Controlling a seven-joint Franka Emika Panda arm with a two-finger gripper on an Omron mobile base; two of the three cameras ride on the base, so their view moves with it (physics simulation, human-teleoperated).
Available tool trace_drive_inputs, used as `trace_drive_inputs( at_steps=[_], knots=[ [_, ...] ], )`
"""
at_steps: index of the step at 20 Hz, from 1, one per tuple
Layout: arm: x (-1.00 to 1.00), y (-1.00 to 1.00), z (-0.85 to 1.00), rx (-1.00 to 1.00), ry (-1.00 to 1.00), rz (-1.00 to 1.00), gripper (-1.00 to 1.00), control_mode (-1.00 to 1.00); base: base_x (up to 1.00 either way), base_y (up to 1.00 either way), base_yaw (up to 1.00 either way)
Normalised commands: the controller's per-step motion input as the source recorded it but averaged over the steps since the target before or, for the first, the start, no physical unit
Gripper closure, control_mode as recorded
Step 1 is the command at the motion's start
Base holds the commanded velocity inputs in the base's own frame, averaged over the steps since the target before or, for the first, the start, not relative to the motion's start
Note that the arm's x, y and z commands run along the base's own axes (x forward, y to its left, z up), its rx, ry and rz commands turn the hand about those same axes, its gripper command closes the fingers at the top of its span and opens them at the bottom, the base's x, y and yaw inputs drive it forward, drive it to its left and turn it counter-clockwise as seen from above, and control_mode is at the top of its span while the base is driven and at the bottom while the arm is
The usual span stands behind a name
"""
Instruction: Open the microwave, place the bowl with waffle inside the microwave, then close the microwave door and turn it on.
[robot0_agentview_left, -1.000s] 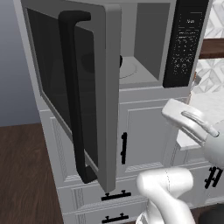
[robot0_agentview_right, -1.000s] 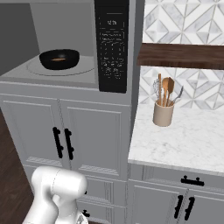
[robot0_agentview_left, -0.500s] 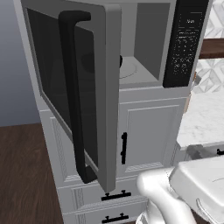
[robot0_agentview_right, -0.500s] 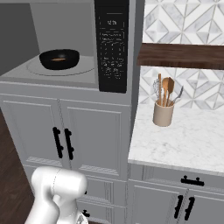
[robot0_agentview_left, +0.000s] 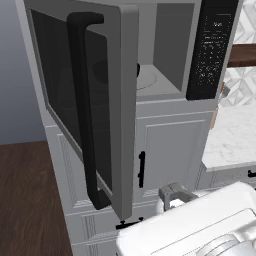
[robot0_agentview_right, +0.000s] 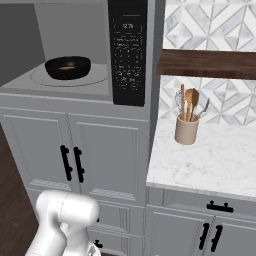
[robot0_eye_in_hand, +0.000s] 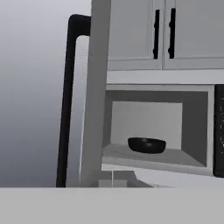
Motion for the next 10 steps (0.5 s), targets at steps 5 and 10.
trace_drive_inputs(
  at_steps=[5, 10],
  knots=[
    [0.32, 0.91, -0.31, -0.33, 0.0, -0.29, 1.0, -1.0, 0.0, 0.0, 0.0],
    [0.92, 0.96, -0.59, -0.33, 0.02, -0.42, 1.0, -1.0, 0.0, 0.0, 0.0]
  ],
)
